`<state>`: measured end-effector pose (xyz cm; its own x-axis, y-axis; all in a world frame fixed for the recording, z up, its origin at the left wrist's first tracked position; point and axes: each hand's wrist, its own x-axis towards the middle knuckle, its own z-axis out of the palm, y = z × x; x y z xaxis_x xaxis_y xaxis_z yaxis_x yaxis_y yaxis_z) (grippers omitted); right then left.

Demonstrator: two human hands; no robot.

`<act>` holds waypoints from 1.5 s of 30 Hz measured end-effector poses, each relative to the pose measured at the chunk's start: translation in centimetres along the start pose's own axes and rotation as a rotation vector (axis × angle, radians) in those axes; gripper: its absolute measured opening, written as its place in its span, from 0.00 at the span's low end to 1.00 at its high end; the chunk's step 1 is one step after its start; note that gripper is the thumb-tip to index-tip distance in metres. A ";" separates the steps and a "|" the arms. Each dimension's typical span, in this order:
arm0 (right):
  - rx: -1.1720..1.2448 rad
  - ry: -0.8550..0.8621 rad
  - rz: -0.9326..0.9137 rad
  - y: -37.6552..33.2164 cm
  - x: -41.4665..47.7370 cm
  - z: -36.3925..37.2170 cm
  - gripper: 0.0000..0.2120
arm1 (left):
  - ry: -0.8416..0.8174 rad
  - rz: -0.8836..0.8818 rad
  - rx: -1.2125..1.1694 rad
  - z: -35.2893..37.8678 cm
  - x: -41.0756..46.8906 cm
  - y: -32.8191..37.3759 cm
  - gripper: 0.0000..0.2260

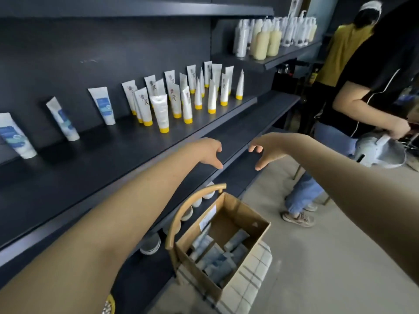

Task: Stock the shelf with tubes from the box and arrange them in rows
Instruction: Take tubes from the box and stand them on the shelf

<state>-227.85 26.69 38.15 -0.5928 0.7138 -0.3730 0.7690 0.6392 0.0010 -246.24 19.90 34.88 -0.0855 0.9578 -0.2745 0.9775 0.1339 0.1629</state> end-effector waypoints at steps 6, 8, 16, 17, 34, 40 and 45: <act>0.091 -0.062 0.018 4.0 2.7 8.0 0.33 | -0.153 0.032 -0.017 7.8 4.7 0.8 0.28; 0.112 -0.086 0.030 4.7 4.0 10.7 0.32 | -0.218 0.061 -0.012 10.3 6.0 0.5 0.23; 0.146 -0.189 0.032 5.2 11.6 18.9 0.30 | -0.407 0.020 -0.170 21.5 10.0 -3.4 0.29; 0.146 -0.200 0.030 5.1 12.6 19.9 0.29 | -0.440 0.003 -0.192 23.0 10.4 -3.9 0.30; 0.401 -0.479 0.145 7.1 28.1 44.0 0.31 | -0.437 -0.502 -0.672 47.7 16.3 -8.3 0.28; 0.529 -0.550 0.231 8.4 29.8 48.9 0.37 | -0.411 -0.540 -0.840 52.6 17.4 -7.7 0.26; 0.656 -0.539 0.271 8.6 31.3 50.3 0.35 | -0.359 -0.572 -0.740 54.3 18.1 -7.7 0.23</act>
<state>-227.72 40.12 -20.15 -0.3049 0.4795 -0.8229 0.9466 0.0574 -0.3173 -244.84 22.40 -22.77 -0.3223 0.5825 -0.7462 0.4309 0.7921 0.4323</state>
